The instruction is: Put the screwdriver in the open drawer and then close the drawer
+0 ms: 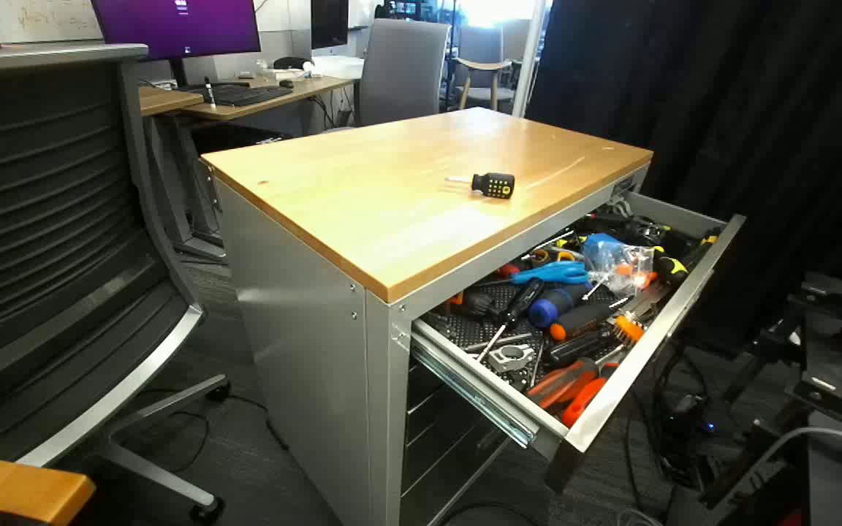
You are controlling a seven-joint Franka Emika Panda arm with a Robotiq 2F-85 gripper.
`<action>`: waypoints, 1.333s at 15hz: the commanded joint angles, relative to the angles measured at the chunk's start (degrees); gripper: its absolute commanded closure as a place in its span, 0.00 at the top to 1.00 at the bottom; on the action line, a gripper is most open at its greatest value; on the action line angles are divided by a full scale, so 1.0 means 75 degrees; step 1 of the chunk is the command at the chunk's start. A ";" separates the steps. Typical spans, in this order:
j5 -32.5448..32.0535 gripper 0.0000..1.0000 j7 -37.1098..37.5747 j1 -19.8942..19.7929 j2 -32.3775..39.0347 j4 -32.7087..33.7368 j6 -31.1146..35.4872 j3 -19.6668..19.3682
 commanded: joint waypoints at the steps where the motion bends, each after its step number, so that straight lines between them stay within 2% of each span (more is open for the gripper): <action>1: 0.0025 1.00 -0.0029 -0.0062 -0.0001 0.0040 -0.0015 0.0049; 6: 0.0025 1.00 -0.0029 -0.0063 -0.0021 0.0107 -0.0016 0.0049; 7: 0.0141 1.00 0.0002 -0.0085 0.0034 0.0038 0.0314 0.0002; 10: 0.0249 1.00 -0.0121 -0.0036 0.0879 0.0152 0.1381 -0.0032; 16: 0.1025 1.00 -0.0605 0.0325 0.3052 0.0777 0.3231 -0.0047; 20: 0.1283 1.00 -0.0934 0.0526 0.4122 0.1331 0.3813 0.0038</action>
